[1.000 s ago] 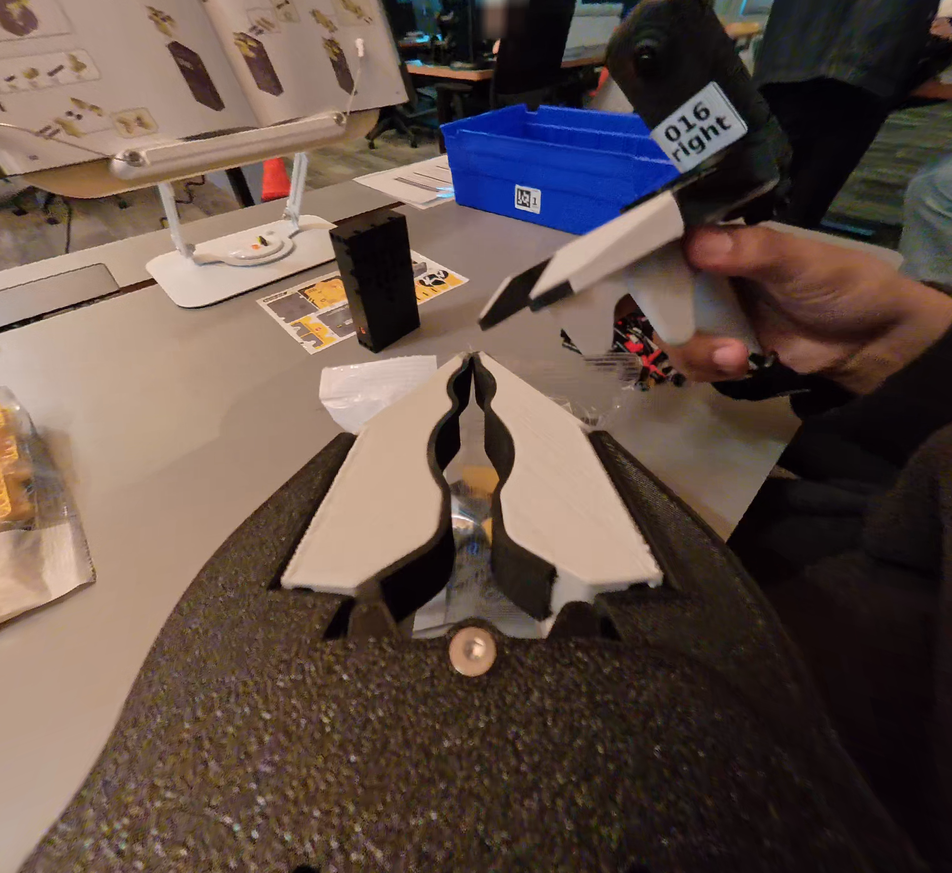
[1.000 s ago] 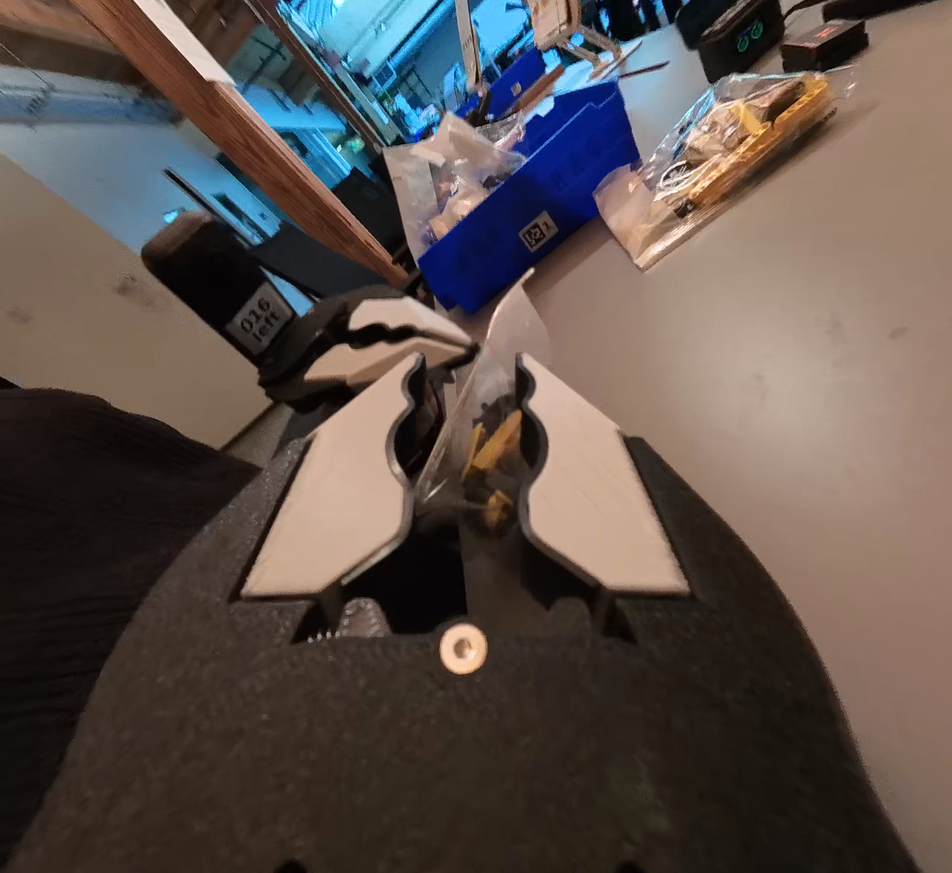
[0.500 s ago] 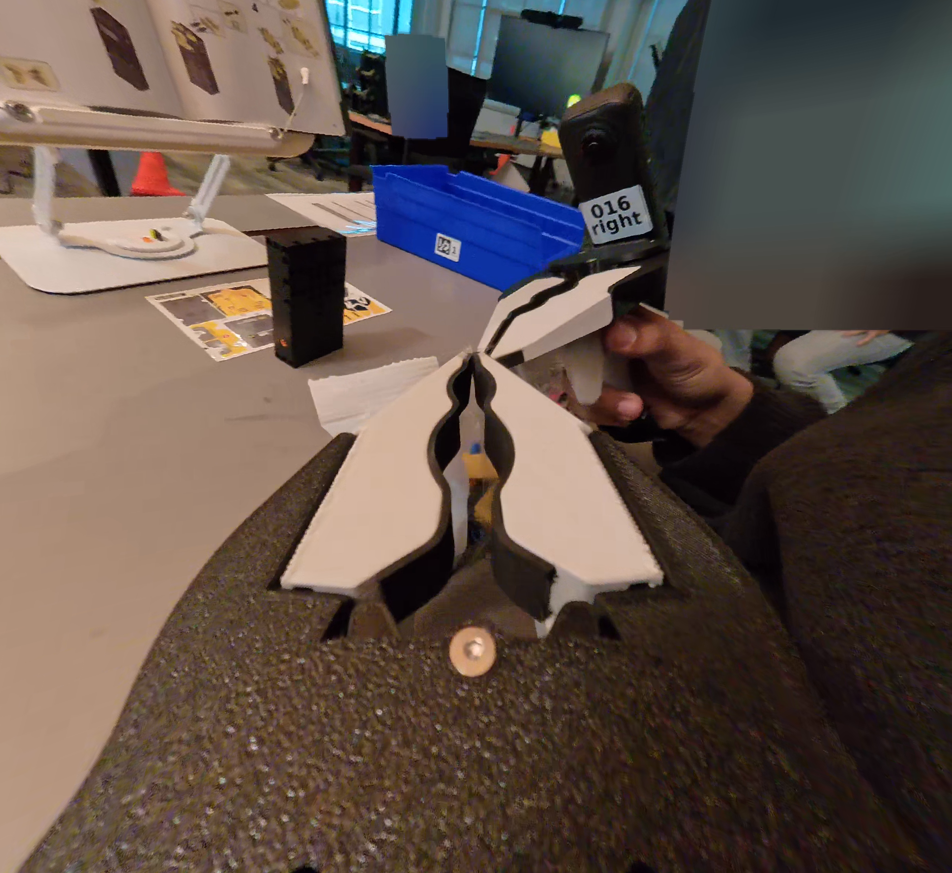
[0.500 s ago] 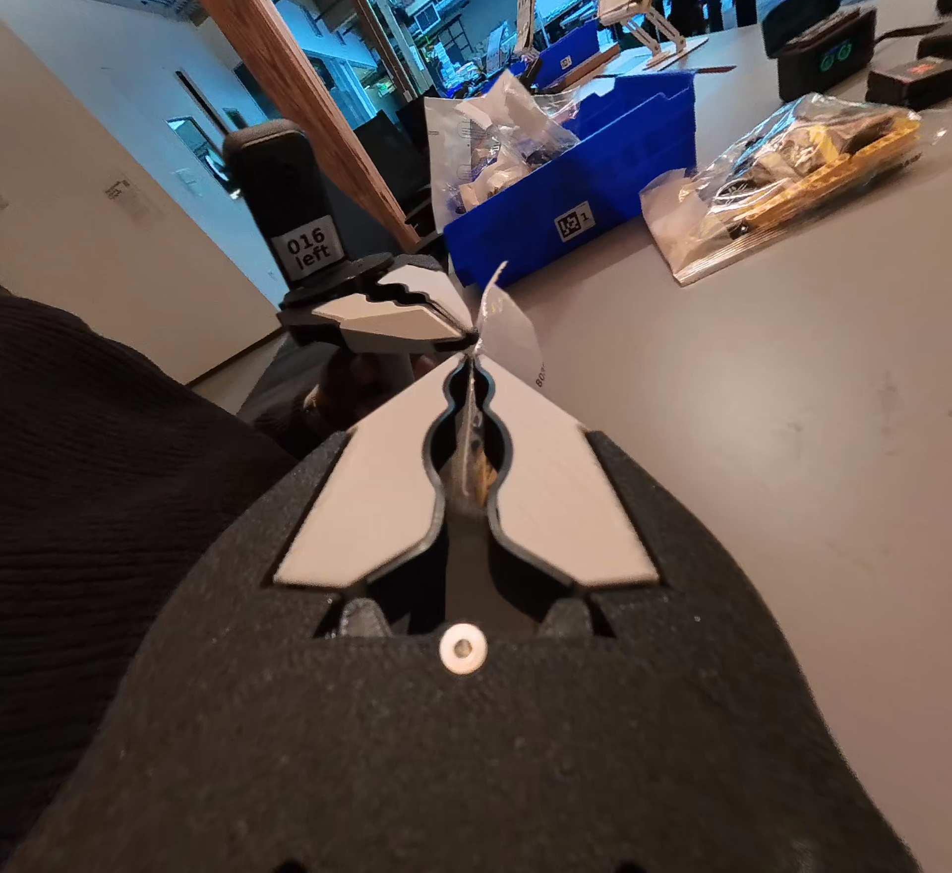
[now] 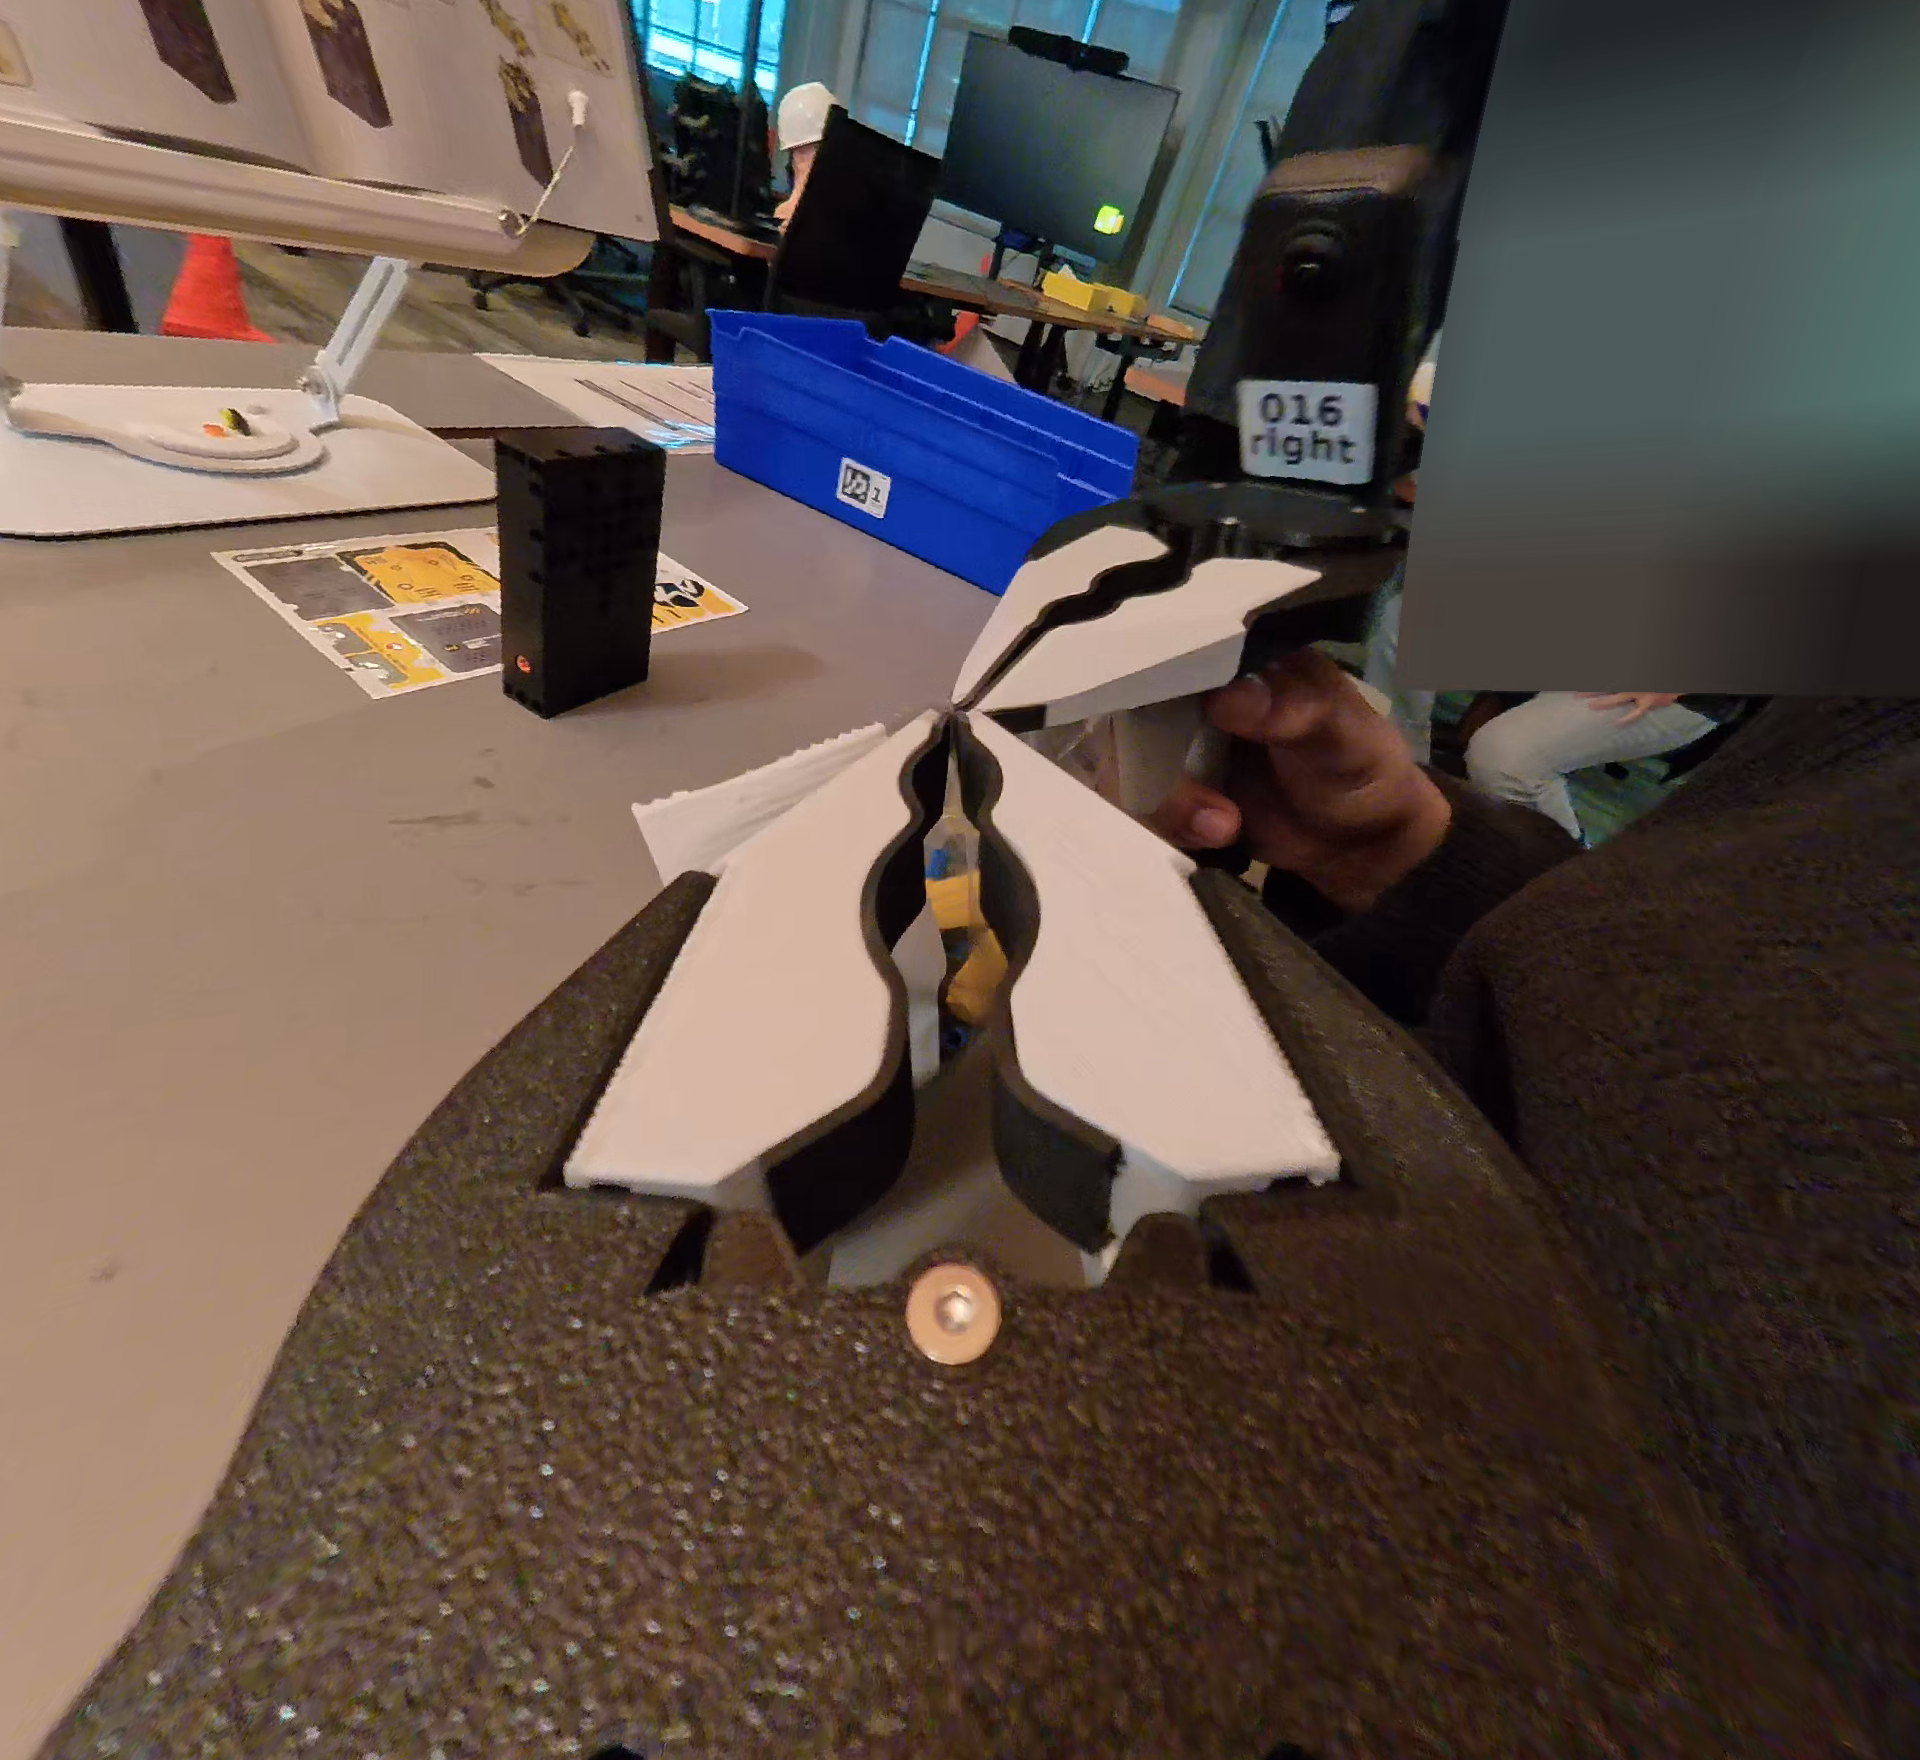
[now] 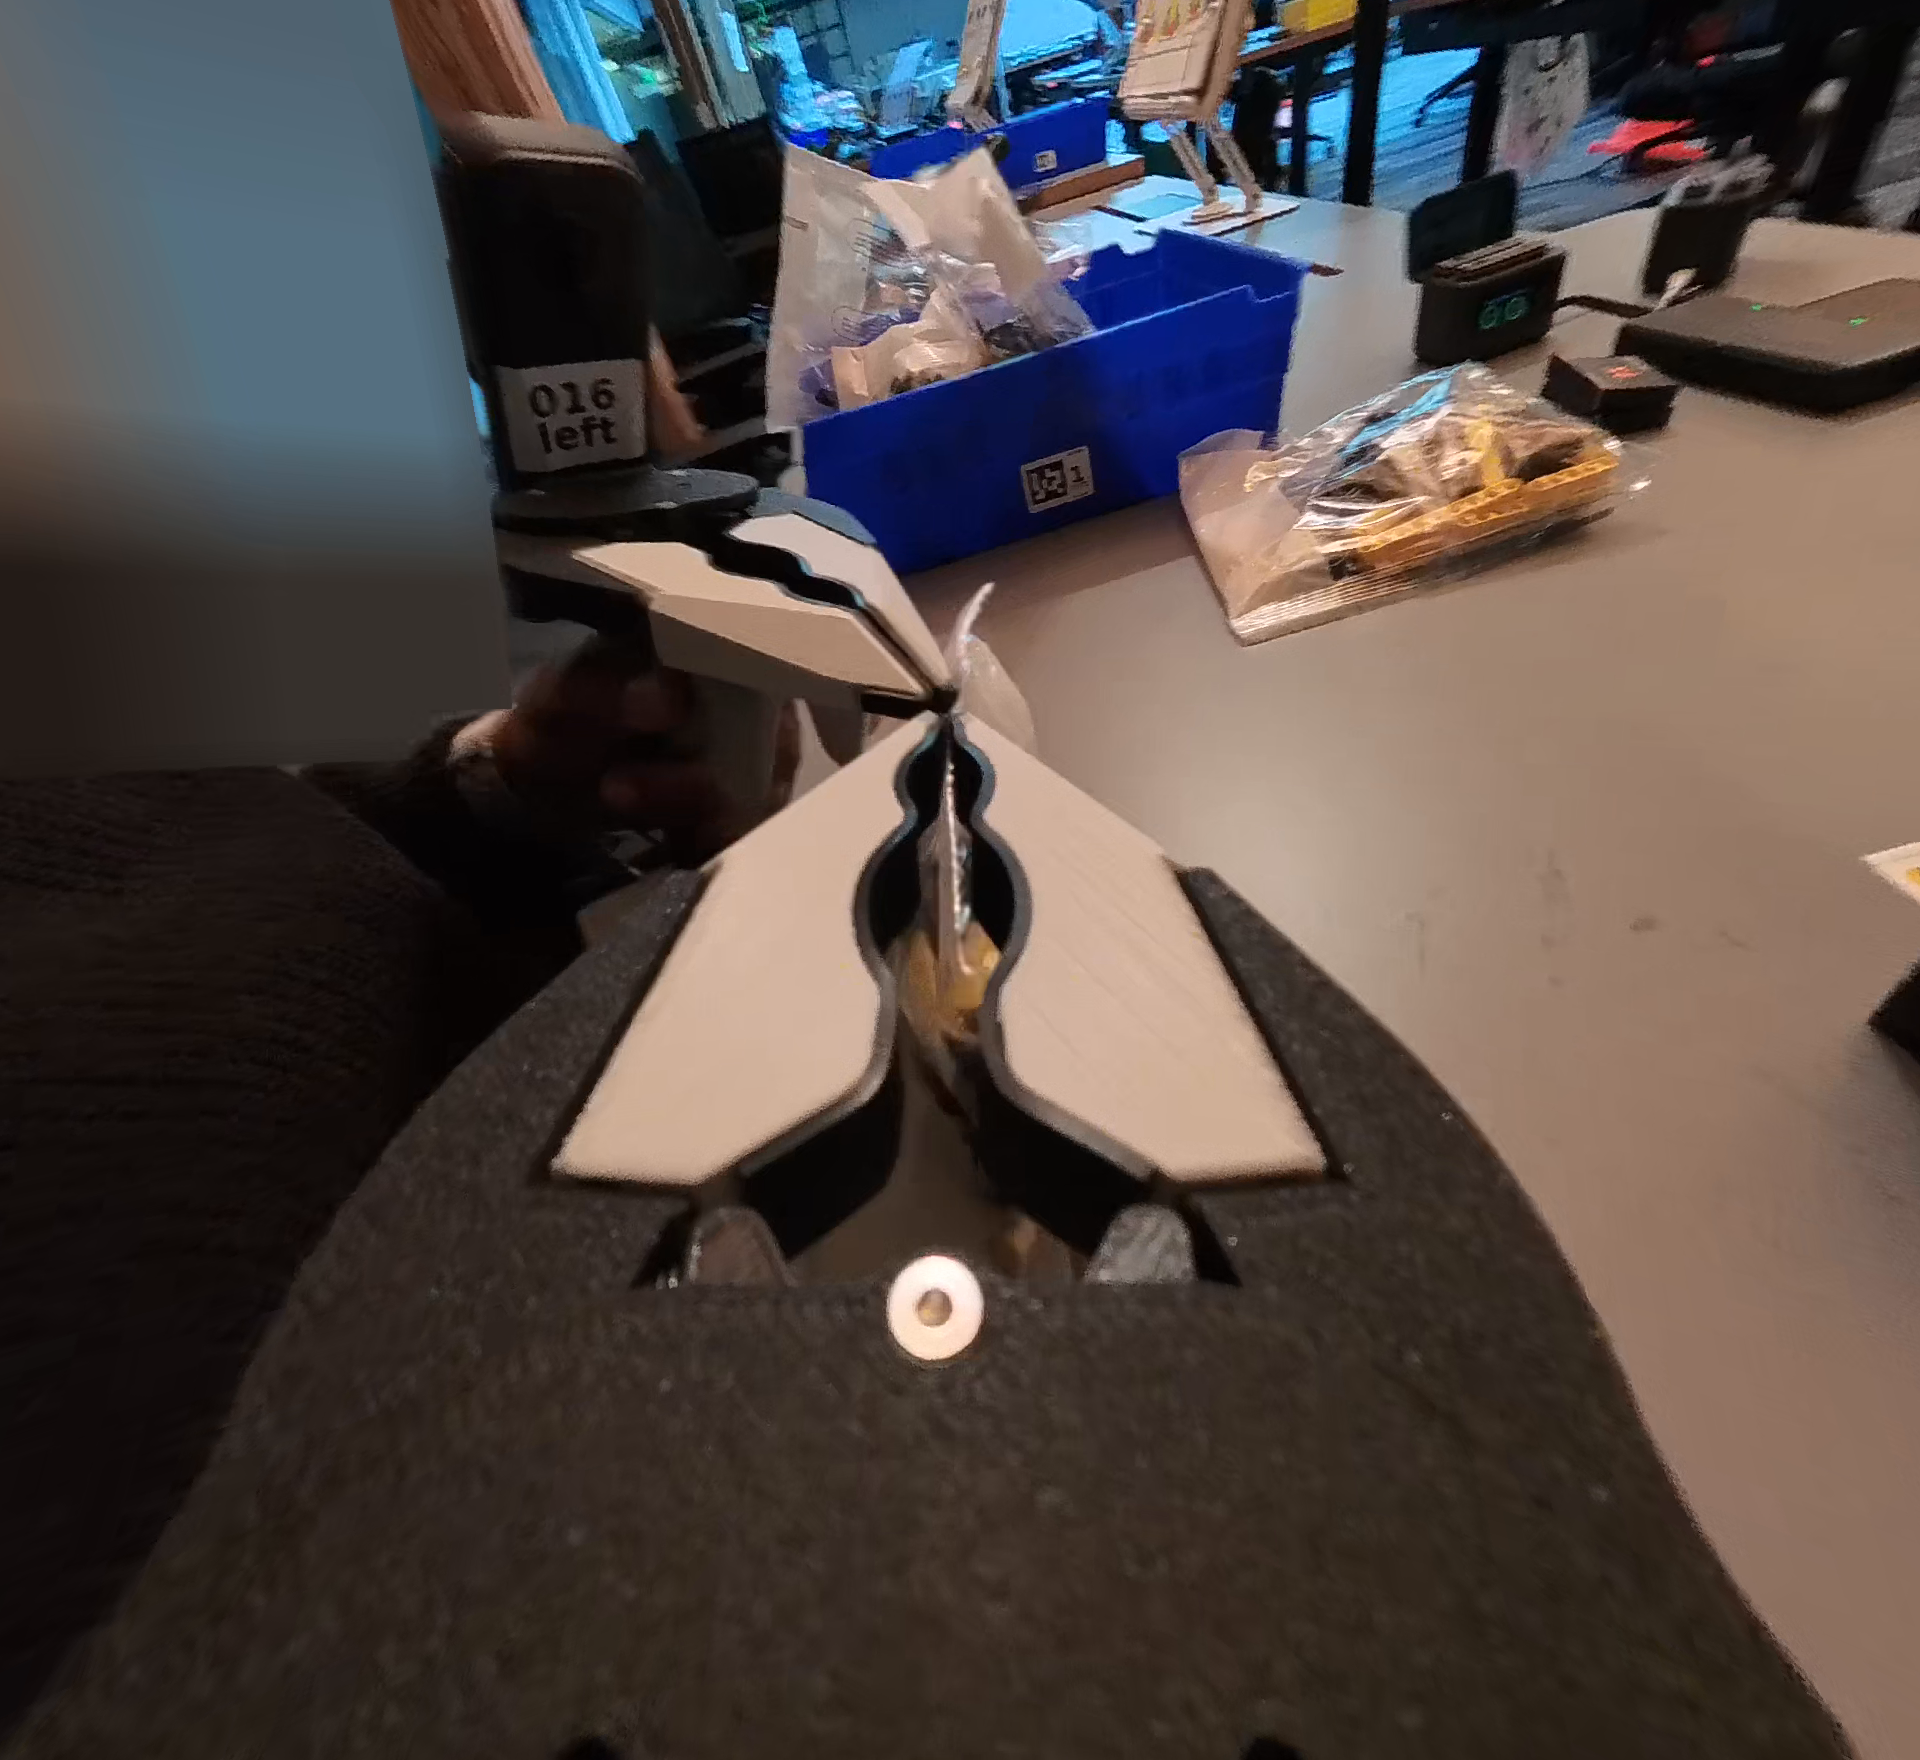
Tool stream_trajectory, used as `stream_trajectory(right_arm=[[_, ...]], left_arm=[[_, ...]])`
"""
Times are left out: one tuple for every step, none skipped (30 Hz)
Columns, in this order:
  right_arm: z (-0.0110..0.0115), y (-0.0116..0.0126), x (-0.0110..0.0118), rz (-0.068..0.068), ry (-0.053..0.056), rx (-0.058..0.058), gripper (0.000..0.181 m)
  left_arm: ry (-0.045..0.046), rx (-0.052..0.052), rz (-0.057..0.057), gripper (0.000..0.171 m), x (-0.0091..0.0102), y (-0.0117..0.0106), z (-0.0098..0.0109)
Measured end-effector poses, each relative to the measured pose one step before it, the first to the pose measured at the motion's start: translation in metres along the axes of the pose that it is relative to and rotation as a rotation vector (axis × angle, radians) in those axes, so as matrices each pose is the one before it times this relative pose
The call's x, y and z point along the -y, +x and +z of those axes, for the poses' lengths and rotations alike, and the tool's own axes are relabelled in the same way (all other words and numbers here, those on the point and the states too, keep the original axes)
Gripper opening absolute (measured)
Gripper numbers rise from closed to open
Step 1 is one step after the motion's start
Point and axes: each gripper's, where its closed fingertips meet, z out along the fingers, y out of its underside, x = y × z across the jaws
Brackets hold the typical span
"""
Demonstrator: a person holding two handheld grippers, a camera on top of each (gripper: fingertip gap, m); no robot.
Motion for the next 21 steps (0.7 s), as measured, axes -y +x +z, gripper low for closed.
stream_trajectory(right_arm=[[-0.00008, 0.00187, 0.00021, -0.0404, -0.0096, -0.035, 0.0], [0.00003, 0.00169, -0.00005, -0.0506, -0.0134, -0.0376, 0.0], [-0.00005, 0.00163, -0.00027, -0.0573, -0.0156, -0.0392, 0.0], [-0.00008, 0.00086, -0.00025, -0.0593, -0.0161, -0.0347, 0.0], [-0.00021, 0.00044, -0.00015, -0.0577, -0.0153, -0.0298, 0.0], [-0.00011, -0.00009, -0.00015, -0.05, -0.0145, -0.0237, 0.0], [-0.00012, -0.00041, 0.00009, -0.0428, -0.0117, -0.0171, 0.0], [-0.00023, -0.00061, 0.00038, -0.0368, -0.0075, -0.0131, 0.0], [-0.00018, -0.00054, 0.00033, -0.0312, -0.0046, -0.0105, 0.0], [-0.00007, -0.00039, 0.00022, -0.0308, -0.0036, -0.0092, 0.0], [0.00003, -0.00033, 0.00023, -0.0284, -0.0025, -0.0091, 0.0], [-0.00005, -0.00036, 0.00003, -0.0288, -0.0019, -0.0101, 0.0], [0.00002, -0.00032, -0.00007, -0.0304, -0.0034, -0.0126, 0.0], [-0.00006, -0.0003, 0.00001, -0.0286, -0.0018, -0.0135, 0.0], [-0.00002, -0.00089, 0.00031, -0.0274, 0.0004, -0.0101, 0.0], [-0.00019, -0.00106, 0.00125, -0.0203, 0.0062, -0.0082, 0.0], [-0.0008, 0.00075, 0.00202, -0.0097, 0.0137, -0.0156, 0.0], [-0.0014, 0.00077, 0.00362, 0.0043, 0.0251, -0.0104, 0.0], [-0.00182, 0.00111, 0.00362, 0.0136, 0.0269, -0.006, 0.0], [-0.00157, 0.00123, 0.00278, 0.0163, 0.0242, -0.0031, 0.0], [-0.00118, 0.00108, 0.0027, 0.0052, 0.0218, -0.0097, 0.0]], left_arm=[[-0.00222, 0.0194, 0.0062, 0.0, 0.0001, -0.00112, 0.00116], [-0.00635, 0.021, 0.012, 0.001, -0.00022, -0.00099, 0.00126], [-0.01016, 0.0211, 0.0145, 0.001, -0.00031, -0.00101, 0.00104], [-0.01167, 0.0136, 0.0123, 0.001, -0.00031, -0.00047, 0.00065], [-0.01171, 0.0052, 0.003, 0.001, -0.00037, -0.00014, 0.00031], [-0.01041, -0.001, -0.0071, 0.001, -0.00039, 0.00005, 0.00006], [-0.00668, -0.0057, -0.012, 0.001, -0.00023, 0.00024, -0.0002], [-0.00268, -0.0081, -0.0122, 0.001, -0.00009, 0.00046, -0.00038], [0.00061, -0.0067, -0.0106, 0.001, 0.00005, 0.00044, -0.00049], [0.00208, -0.0043, -0.0089, 0.001, -0.00002, 0.00028, -0.00036], [0.00126, -0.0022, -0.0087, 0.001, -0.00023, 0.00005, -0.00021], [0.00115, -0.0013, -0.0066, 0.001, -0.00013, 0.00014, -0.00016], [-0.00159, -0.0006, -0.0056, 0.001, -0.0003, 0.00008, -0.0001], [-0.00142, -0.0003, -0.0049, 0.0, -0.00016, -0.00005, -0.00002], [0.00194, 0.0014, -0.0097, 0.0, 0.00046, -0.00048, -0.00004], [0.00638, -0.0059, -0.0178, 0.0, 0.00133, 0.0004, 0.00011], [0.01573, -0.0075, -0.0263, 0.0, 0.00235, 0.00038, -0.00016], [0.02539, -0.0094, -0.0334, 0.0, 0.00326, 0.00044, -0.0004], [0.02713, -0.0224, -0.0415, 0.0, 0.00306, 0.00184, -0.00027], [0.02007, -0.0242, -0.0457, 0.0, 0.00246, 0.00173, 0.00025], [0.0217, -0.0174, -0.0323, 0.0, 0.00226, 0.0014, 0.00075]])
